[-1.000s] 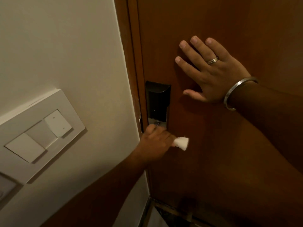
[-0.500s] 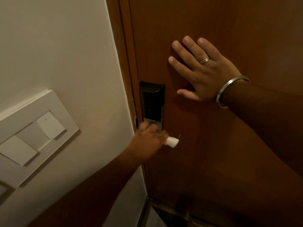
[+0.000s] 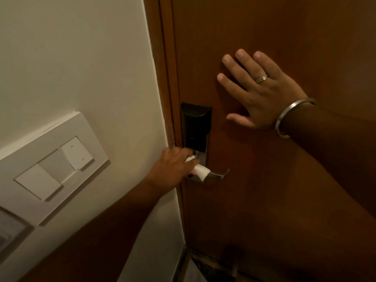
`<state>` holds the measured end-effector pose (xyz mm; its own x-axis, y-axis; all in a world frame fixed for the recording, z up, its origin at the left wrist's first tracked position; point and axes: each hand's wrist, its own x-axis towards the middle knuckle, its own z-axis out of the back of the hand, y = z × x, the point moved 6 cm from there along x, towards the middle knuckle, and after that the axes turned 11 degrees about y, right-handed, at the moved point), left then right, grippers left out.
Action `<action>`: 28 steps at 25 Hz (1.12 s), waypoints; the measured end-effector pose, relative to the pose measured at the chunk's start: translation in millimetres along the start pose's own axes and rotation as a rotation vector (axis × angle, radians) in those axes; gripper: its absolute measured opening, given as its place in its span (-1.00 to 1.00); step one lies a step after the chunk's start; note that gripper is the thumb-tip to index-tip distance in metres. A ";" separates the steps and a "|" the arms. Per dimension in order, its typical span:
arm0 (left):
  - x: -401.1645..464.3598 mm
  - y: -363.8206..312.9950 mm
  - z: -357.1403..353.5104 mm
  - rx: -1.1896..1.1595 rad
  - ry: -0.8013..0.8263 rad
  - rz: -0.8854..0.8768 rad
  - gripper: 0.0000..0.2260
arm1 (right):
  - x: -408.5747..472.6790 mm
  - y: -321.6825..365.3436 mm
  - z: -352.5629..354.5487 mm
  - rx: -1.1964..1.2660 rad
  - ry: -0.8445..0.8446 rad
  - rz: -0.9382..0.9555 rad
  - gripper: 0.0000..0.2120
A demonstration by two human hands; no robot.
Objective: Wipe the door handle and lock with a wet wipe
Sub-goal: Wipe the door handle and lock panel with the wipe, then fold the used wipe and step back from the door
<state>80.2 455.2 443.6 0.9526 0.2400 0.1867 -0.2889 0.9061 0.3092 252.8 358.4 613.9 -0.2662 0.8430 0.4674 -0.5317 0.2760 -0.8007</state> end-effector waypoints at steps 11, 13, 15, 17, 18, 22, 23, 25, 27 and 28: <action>3.2 -55.0 13.4 0.068 -0.063 -0.142 -0.56 | -0.7 0.7 1.3 0.015 0.014 0.000 -0.13; 4.4 -58.1 16.6 0.024 -0.078 -0.103 -0.61 | 0.2 0.7 1.4 0.022 0.026 -0.003 -0.13; -1.3 -31.9 17.3 -0.045 -0.088 0.014 -0.67 | -1.0 1.2 0.7 0.020 0.037 -0.006 -0.13; -4.1 -1.9 15.2 -0.066 -0.058 0.100 -0.69 | -1.3 1.2 0.4 0.006 0.052 -0.005 -0.13; -4.3 8.8 15.4 -0.048 -0.035 0.112 -0.70 | -0.2 1.3 1.0 0.009 0.061 0.002 -0.13; 3.7 -10.2 24.7 -0.055 0.002 0.003 -0.72 | -0.4 1.5 3.7 0.032 0.089 0.004 -0.14; 9.8 -31.0 22.8 -0.046 0.026 -0.016 -0.72 | -1.8 1.8 4.2 0.039 0.101 0.004 -0.14; 29.6 -73.3 17.3 -0.103 0.115 0.048 -0.75 | -2.5 1.5 7.3 0.071 0.116 0.013 -0.17; 46.9 -93.9 19.6 -0.195 0.170 0.194 -0.71 | -2.2 -1.5 12.1 0.122 0.132 0.019 -0.24; 47.6 -95.2 21.8 -0.200 0.145 0.227 -0.71 | -4.4 -1.5 15.4 0.165 0.138 0.028 -0.30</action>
<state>151.1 372.7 443.4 0.8741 0.4772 0.0912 -0.4842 0.8710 0.0832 242.4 347.2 618.9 -0.1765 0.9076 0.3809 -0.6527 0.1817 -0.7355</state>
